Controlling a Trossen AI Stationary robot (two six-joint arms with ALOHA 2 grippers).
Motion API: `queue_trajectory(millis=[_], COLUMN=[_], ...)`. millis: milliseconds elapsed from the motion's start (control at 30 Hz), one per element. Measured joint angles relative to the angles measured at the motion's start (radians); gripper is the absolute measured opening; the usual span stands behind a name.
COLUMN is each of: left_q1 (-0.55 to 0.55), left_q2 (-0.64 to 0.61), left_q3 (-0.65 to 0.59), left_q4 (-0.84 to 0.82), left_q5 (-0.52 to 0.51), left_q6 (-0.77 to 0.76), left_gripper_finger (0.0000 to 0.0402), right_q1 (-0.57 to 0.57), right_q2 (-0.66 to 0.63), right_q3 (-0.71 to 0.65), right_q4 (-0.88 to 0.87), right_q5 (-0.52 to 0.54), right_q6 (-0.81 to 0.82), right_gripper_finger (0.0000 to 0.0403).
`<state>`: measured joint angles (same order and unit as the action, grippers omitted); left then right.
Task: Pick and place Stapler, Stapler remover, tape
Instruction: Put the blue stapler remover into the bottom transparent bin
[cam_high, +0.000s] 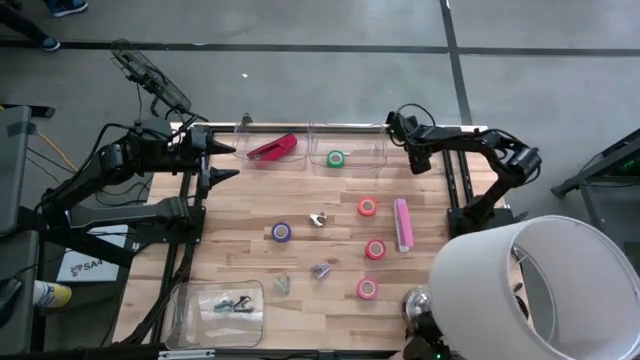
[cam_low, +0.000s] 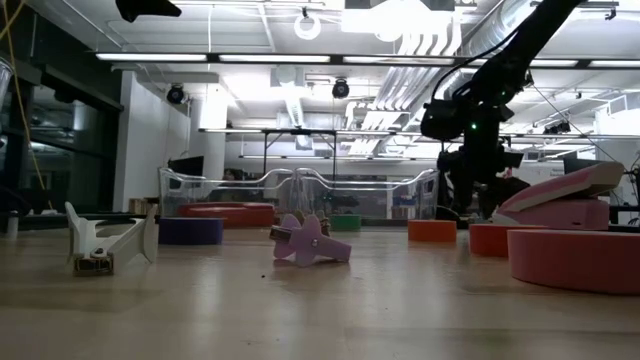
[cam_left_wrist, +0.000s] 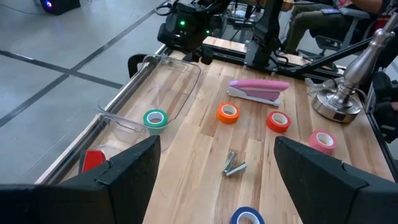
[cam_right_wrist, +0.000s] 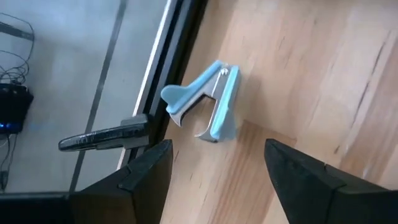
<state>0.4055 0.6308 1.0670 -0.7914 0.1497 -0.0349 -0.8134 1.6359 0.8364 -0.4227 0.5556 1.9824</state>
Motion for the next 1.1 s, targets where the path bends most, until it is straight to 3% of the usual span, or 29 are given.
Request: queue_trajectory(millis=[333, 733, 1100], left_q1=[0.0, 0.0, 0.0], left_q2=[0.0, 0.0, 0.0], left_q3=[0.0, 0.0, 0.0], left_q4=[-0.014, -0.035, -0.077], left_q5=[0.0, 0.01, 0.052], left_q6=[0.0, -0.004, -0.026], left_gripper_finger=[0.031, 0.031, 0.031], right_q1=[0.052, 0.072, 0.046], right_q2=[0.002, 0.099, 0.118], right_q3=[0.0, 0.0, 0.019], right_q4=[-0.012, 0.053, 0.077], right_q5=[0.157, 0.172, 0.24], right_q6=[-0.074, 0.024, -0.032], right_gripper_finger=[0.0245, 0.0239, 0.0238])
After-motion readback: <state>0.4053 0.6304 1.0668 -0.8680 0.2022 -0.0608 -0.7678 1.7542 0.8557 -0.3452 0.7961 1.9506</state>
